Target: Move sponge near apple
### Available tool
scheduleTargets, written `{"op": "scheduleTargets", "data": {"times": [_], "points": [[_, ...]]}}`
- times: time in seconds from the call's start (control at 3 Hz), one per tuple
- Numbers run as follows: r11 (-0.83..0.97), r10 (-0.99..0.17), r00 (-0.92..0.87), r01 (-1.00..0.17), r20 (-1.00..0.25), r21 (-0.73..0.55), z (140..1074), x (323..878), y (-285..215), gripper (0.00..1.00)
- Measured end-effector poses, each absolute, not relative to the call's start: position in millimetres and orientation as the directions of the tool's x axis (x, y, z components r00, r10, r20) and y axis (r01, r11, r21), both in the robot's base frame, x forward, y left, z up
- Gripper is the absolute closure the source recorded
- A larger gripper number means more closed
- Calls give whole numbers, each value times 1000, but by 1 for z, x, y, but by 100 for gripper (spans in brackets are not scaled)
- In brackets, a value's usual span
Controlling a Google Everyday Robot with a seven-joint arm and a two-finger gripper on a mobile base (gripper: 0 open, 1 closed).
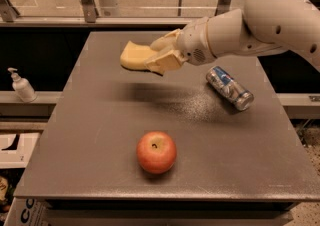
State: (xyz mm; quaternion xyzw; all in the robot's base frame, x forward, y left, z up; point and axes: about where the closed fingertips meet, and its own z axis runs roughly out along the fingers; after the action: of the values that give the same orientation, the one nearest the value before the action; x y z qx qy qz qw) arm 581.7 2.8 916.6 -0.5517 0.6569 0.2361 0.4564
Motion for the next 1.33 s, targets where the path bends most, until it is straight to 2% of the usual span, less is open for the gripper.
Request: {"op": "scheduleTargets", "data": {"times": [0.67, 1.33], "points": [[322, -514, -21, -931, -857, -171, 903, 533, -53, 100], [347, -519, -76, -929, -852, -129, 883, 480, -85, 100]]}}
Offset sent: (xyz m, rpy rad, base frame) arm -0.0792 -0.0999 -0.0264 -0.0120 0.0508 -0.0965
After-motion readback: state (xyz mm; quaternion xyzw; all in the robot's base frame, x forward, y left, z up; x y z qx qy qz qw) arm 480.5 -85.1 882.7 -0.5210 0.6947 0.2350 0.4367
